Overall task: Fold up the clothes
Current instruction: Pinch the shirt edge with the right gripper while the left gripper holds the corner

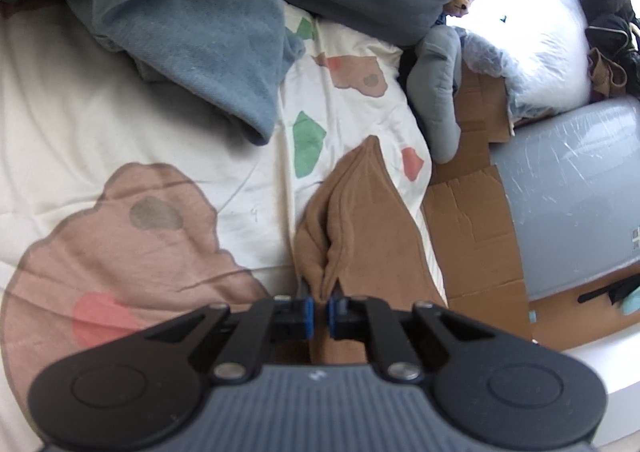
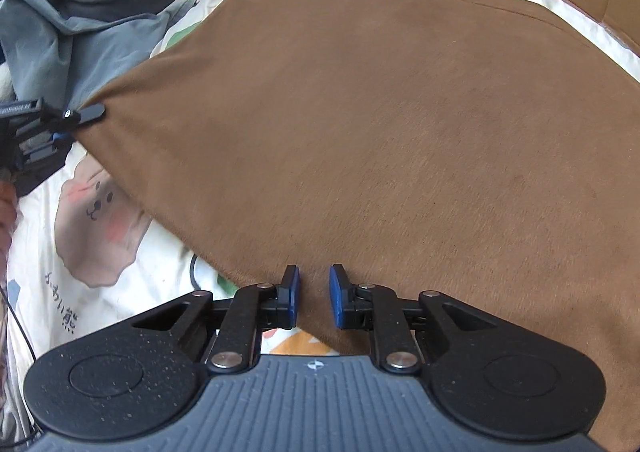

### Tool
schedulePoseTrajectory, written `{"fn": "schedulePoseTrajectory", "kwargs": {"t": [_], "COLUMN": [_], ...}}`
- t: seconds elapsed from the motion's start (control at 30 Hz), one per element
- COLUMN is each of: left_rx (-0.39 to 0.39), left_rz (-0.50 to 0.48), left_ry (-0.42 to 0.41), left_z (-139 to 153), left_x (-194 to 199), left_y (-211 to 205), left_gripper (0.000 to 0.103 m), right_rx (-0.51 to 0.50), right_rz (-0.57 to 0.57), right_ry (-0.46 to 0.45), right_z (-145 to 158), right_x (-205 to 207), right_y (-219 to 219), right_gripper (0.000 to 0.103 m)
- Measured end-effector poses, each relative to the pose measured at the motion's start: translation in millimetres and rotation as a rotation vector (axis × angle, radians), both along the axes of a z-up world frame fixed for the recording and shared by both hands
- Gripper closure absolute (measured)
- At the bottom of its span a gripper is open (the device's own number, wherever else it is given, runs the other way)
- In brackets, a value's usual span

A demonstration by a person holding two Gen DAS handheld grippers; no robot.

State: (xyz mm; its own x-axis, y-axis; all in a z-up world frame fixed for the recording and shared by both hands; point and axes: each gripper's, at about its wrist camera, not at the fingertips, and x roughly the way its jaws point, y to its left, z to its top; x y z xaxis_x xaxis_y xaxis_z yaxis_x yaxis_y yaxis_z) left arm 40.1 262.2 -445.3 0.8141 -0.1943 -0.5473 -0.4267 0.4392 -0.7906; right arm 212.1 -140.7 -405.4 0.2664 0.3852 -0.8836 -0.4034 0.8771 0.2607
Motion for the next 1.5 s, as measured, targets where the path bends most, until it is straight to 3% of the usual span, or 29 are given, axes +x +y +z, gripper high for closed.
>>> {"fn": "schedulePoseTrajectory", "kwargs": {"t": [0.17,0.37,0.53,0.9,1.23,1.5], "left_rx": [-0.003,-0.004,-0.010,-0.034,-0.021,-0.018], "left_rz": [0.009,0.012,0.012,0.019,0.000,-0.005], "left_ry": [0.010,0.032,0.048,0.071,0.080,0.086], "left_z": [-4.4,-14.6,-22.9,-37.5,-38.6,-36.9], "left_x": [0.6,-2.6,-5.2,-8.2,-6.5,-6.1], "left_y": [0.3,1.7,4.1,5.1,6.7,7.5], "left_gripper": [0.096,0.096,0.096,0.096,0.096,0.096], "right_rx": [-0.021,0.002,0.005,-0.050,-0.046,-0.052], "right_rz": [0.049,0.056,0.016,-0.102,-0.133,-0.233], "right_ry": [0.020,0.040,0.012,-0.039,-0.081,-0.119], "right_z": [2.2,8.8,16.4,2.2,-2.5,-7.1], "right_x": [-5.7,-7.5,16.5,81.9,120.2,165.7], "right_y": [2.0,-0.9,-6.0,-5.9,-8.1,-16.6], "right_gripper": [0.089,0.100,0.100,0.098,0.096,0.096]}}
